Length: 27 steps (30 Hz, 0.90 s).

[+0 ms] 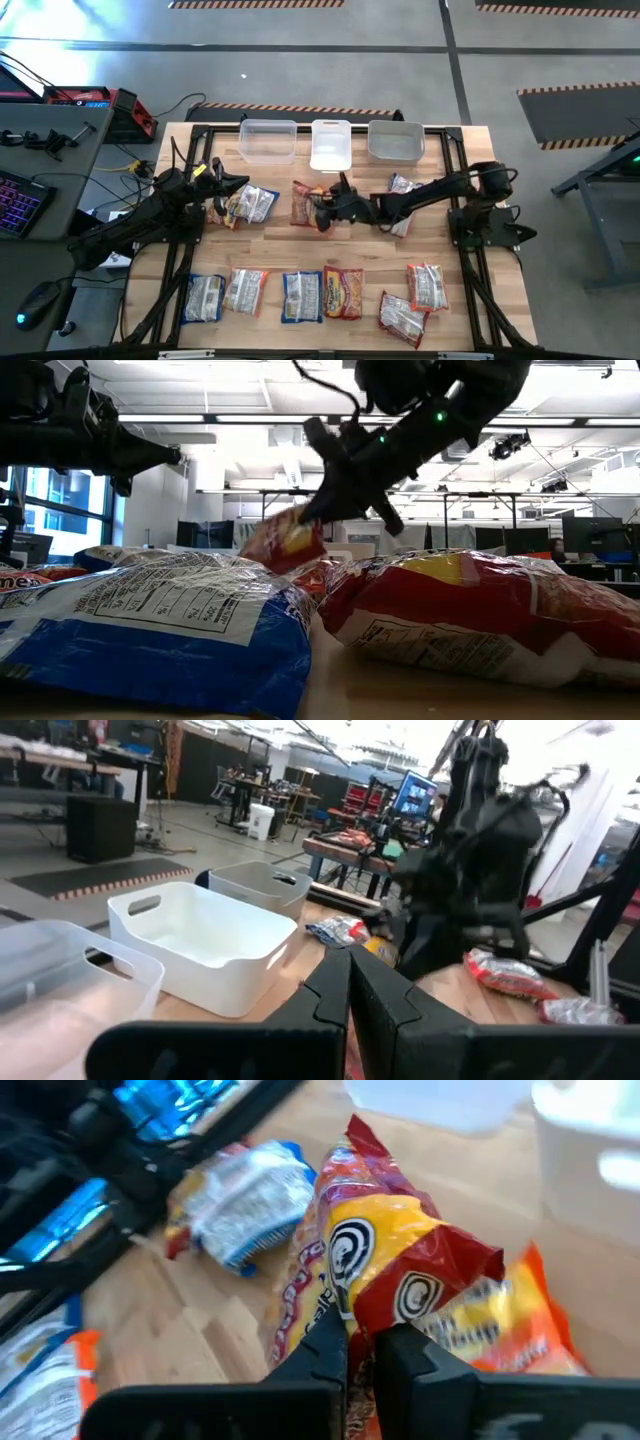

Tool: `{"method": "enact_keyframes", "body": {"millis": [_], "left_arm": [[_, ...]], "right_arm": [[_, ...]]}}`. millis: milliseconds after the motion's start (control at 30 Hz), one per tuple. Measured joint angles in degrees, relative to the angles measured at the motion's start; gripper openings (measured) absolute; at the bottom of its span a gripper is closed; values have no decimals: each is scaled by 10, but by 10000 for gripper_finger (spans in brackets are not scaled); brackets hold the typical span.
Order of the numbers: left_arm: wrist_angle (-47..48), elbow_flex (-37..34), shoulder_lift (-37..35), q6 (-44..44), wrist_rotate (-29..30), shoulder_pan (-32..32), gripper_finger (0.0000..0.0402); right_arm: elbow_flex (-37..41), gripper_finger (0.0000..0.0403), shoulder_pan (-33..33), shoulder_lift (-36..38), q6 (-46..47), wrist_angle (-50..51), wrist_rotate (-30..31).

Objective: Sort Maruchan noodles
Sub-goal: Put the red noodle pack into the gray bin

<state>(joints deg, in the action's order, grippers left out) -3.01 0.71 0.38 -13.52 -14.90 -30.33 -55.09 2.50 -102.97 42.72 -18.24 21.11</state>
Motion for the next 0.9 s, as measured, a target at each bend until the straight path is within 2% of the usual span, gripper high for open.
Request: {"method": "enact_keyframes", "body": {"millis": [133,267,433,567,667,767,900], "left_arm": [[-6,0,0,2,6,0,0],[-26,0,0,11,25,0,0],[-80,0,0,31,33,0,0],[-71,0,0,29,3,0,0],[-49,0,0,27,2,0,0],[-42,0,1,32,8,0,0],[-43,0,2,33,9,0,0]], "right_arm": [[0,5,-19,49,-34,27,-37],[0,5,-41,138,-41,105,-69],[0,5,-86,275,-31,277,-90],[-44,5,-160,358,-5,482,-85],[-115,5,-236,373,-17,639,-97],[-192,5,-329,353,-54,768,-129],[-272,5,-431,296,-152,853,-150]]}}
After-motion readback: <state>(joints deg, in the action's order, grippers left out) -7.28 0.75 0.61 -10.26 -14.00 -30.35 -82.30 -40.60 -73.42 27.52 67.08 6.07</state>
